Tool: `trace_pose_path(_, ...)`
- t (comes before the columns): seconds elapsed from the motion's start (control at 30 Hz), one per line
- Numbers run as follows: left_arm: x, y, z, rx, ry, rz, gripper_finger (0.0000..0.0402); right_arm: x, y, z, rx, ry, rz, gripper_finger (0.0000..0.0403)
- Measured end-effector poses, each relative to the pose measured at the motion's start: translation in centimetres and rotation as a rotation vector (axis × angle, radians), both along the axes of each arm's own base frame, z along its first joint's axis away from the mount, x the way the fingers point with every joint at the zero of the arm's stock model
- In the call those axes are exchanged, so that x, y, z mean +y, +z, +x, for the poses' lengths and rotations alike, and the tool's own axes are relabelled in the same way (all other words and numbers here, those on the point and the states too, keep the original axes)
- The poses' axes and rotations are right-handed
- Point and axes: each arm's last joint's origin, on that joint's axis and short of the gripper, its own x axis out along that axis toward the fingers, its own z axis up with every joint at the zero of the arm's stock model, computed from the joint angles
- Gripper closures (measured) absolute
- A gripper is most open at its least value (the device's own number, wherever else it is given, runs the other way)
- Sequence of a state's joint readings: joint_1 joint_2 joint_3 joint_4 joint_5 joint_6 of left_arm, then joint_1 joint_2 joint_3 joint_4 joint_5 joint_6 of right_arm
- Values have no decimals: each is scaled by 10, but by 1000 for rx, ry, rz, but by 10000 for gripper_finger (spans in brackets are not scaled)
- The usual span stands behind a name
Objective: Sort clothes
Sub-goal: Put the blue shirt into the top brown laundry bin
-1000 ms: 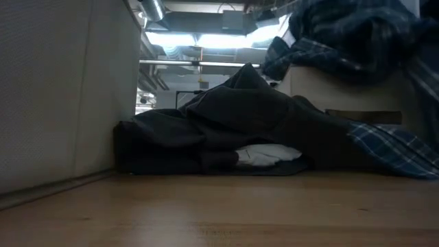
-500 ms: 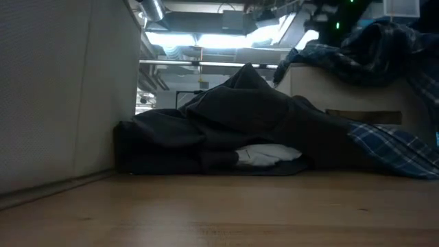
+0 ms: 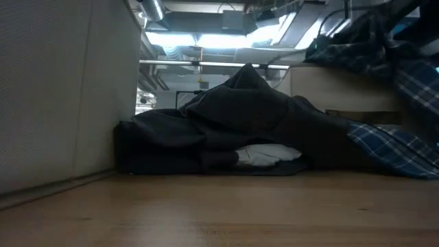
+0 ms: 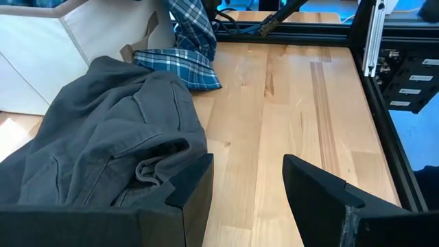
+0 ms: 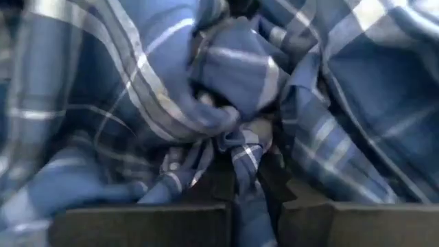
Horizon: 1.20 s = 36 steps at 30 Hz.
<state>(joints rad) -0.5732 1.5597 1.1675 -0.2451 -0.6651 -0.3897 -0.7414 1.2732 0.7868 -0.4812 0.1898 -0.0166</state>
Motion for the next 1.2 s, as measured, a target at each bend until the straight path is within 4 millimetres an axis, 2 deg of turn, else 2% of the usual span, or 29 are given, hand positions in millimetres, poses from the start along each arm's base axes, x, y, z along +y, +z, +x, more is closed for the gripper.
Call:
trace_pose_path(0.13, 0, -1, 0, 1, -1, 3, 235, -5, -30, 6, 31, -3, 54, 381)
trace_pose_path(0.27, -2, -8, 4, 21, 0, 13, 235, -10, -48, 11, 70, -2, 91, 381)
trace_pose_path(0.4, -4, -13, 6, 33, 0, 21, 235, -10, -52, 12, 55, -50, 116, 381)
trace_pose_path(0.57, -4, -14, 6, 36, 1, 21, 235, -13, -39, 15, 69, -69, 99, 350)
trace_pose_path(0.73, -4, -14, 5, 39, 1, 22, 235, -16, -4, 18, 55, -56, 89, 277)
trace_pose_path(0.97, -4, -14, 5, 41, -1, 25, 235, -15, 68, 15, 10, -63, 26, 175)
trace_pose_path(1.1, -4, -14, 5, 41, -2, 26, 235, -8, 110, 8, -19, -62, 1, 142)
trace_pose_path(1.2, -4, -14, 5, 41, -2, 26, 235, 2, 140, -2, -38, -62, -15, 132)
